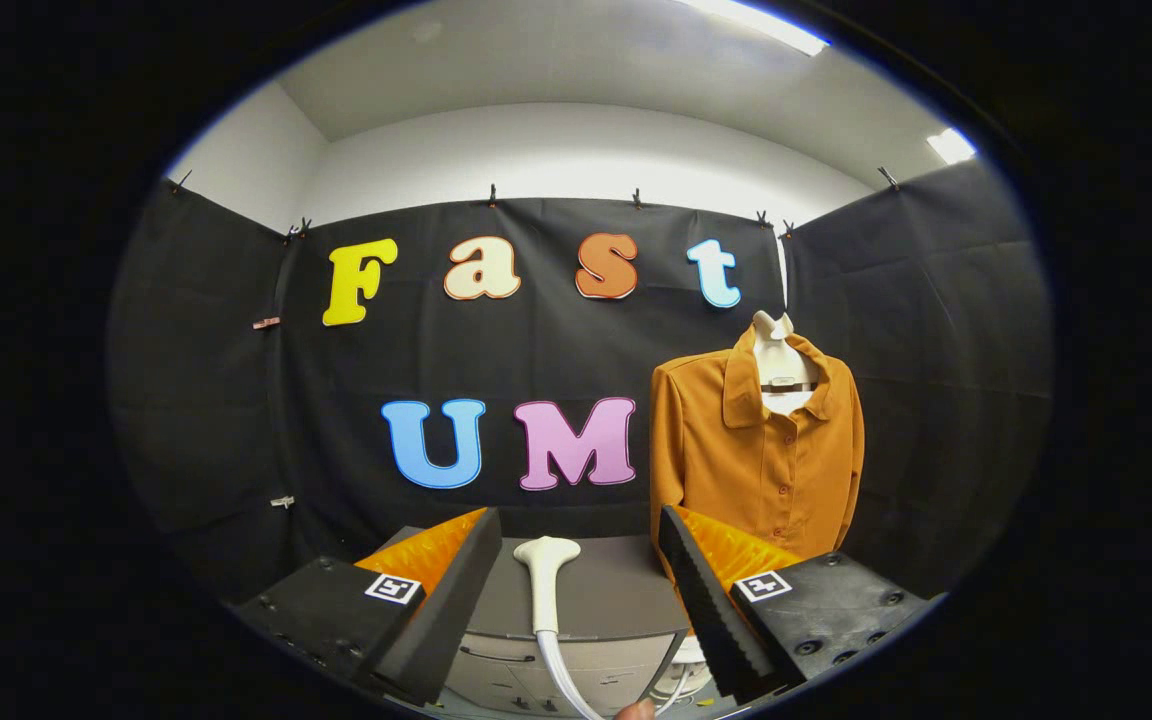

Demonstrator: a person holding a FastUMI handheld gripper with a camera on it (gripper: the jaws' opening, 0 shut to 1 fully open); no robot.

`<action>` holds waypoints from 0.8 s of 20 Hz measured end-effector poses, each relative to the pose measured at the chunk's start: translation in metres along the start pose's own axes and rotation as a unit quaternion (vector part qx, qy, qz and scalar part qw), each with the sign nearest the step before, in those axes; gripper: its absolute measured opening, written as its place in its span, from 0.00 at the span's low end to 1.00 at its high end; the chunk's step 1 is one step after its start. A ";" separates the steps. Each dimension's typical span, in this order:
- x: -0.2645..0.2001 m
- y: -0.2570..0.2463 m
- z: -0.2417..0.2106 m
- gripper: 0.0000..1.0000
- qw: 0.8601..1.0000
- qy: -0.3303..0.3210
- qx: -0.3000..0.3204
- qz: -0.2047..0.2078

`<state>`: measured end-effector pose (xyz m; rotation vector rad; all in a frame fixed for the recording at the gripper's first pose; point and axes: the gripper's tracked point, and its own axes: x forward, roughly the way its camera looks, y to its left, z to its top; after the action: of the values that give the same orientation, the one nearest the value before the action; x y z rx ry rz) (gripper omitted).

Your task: Iron the clothes twice with a garment steamer, once on the left side and once on the right side.

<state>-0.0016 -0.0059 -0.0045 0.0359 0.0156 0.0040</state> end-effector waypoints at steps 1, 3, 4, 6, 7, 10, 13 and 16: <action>0.001 0.001 -0.001 0.98 1.000 0.001 0.000 0.001; 0.007 0.003 -0.014 0.98 1.000 0.021 0.002 -0.002; 0.012 0.006 -0.023 0.98 0.999 0.038 0.003 0.000; 0.021 0.014 -0.048 0.98 0.997 0.074 0.004 0.009; 0.027 0.018 -0.060 0.99 0.996 0.092 0.003 0.014; 0.050 0.025 -0.107 0.99 0.988 0.154 -0.009 0.022; 0.071 0.028 -0.157 0.99 0.975 0.222 0.005 0.023; 0.092 0.029 -0.198 0.99 0.960 0.278 0.019 0.016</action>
<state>0.0870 0.0303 -0.2023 0.0719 0.5796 0.0469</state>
